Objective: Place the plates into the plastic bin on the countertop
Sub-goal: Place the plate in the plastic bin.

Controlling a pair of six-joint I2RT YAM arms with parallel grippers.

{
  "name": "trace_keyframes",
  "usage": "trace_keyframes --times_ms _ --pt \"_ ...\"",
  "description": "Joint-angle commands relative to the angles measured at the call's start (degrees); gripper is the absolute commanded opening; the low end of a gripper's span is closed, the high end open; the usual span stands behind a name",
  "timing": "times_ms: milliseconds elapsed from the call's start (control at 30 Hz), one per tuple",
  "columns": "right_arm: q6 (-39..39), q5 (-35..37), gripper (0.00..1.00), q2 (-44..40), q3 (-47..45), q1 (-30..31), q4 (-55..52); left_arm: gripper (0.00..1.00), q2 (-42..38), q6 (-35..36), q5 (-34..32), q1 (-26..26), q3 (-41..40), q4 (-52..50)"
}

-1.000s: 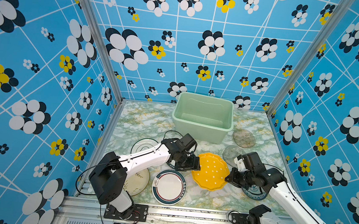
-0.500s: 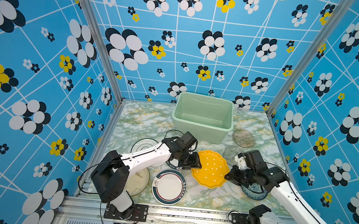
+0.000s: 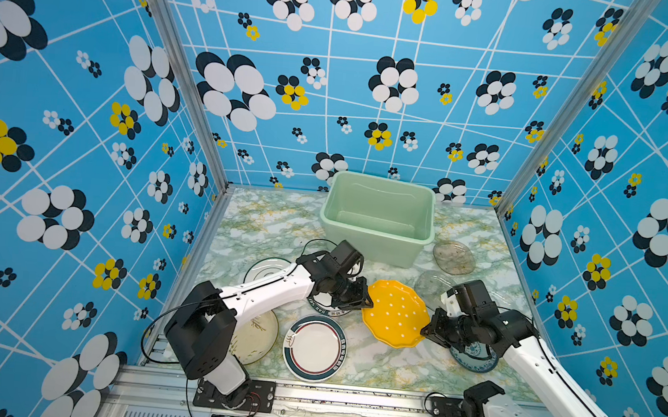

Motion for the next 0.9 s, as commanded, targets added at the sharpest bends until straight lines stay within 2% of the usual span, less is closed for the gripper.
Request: trace_keyframes --times_ms 0,267,467,867 --pt "-2.10 -6.67 0.00 -0.87 2.60 0.95 10.13 0.00 -0.80 0.47 -0.88 -1.12 -1.66 -0.04" --pt "-1.97 -6.03 0.00 -0.75 1.88 0.89 10.61 0.00 -3.24 -2.10 -1.06 -0.52 -3.63 2.35" --pt "-1.49 -5.75 0.00 -0.44 1.40 0.97 11.84 0.00 -6.33 -6.56 -0.96 0.04 -6.80 7.90" --pt "-1.45 -5.70 0.10 1.92 2.34 0.88 13.96 0.00 -9.92 -12.73 0.90 2.38 -12.41 18.30"
